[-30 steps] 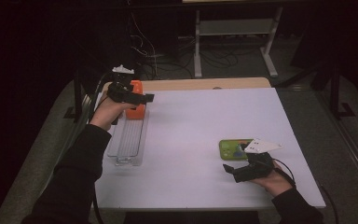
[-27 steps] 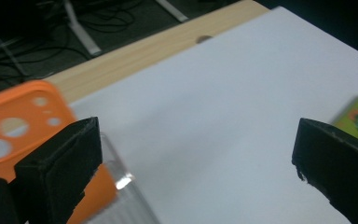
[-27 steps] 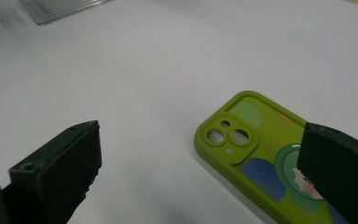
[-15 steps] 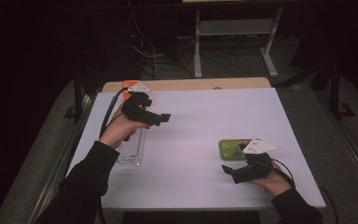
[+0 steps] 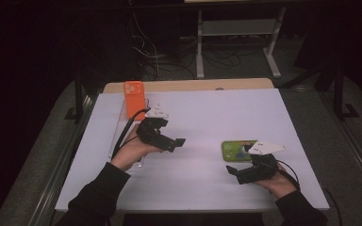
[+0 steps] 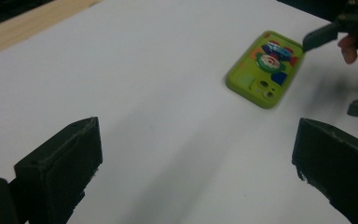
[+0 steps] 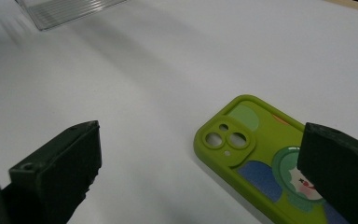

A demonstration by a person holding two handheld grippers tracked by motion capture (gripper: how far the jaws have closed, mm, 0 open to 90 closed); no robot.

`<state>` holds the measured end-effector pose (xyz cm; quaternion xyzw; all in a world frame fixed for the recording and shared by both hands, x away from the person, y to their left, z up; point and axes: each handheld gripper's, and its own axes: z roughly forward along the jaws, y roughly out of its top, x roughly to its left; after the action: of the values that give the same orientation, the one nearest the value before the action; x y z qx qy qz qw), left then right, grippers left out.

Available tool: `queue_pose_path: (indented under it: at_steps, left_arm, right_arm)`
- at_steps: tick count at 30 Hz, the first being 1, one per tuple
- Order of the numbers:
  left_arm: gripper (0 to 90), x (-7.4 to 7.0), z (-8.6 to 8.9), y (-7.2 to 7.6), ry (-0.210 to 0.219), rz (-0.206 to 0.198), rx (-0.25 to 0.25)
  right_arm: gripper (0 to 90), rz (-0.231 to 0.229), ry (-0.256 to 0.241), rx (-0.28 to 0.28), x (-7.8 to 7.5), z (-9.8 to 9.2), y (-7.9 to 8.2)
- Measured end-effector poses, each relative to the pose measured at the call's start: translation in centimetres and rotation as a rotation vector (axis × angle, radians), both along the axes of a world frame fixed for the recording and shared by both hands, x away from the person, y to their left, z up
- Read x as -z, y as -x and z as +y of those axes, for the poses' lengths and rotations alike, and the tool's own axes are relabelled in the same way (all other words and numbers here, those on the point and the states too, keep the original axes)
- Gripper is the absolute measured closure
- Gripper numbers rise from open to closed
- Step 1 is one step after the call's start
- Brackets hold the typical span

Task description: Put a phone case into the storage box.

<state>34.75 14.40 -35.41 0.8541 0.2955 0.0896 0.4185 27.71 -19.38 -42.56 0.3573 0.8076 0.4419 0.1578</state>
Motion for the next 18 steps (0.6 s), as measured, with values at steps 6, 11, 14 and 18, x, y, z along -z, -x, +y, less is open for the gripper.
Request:
queue_pose_path:
  at_steps: [6,11,14,18]
  left_arm:
    - [1.0,2.2,-0.5,1.6,-0.004,0.019,0.026]
    - [1.1,4.0,-1.0,2.6,0.003,-0.001,0.026]
    - [1.4,4.8,-0.9,3.0,-0.021,-0.026,0.027]
    - [1.4,5.5,-0.8,3.3,-0.030,-0.024,0.046]
  right_arm:
    - [0.0,-0.003,-0.002,0.005,-0.2,0.2,-0.2]
    - [0.0,0.013,0.008,0.031,-0.2,0.1,-0.4]
    - [0.0,0.028,0.018,0.047,-0.3,0.0,-0.9]
    - [0.0,0.042,0.026,0.052,-0.7,-0.2,-1.6]
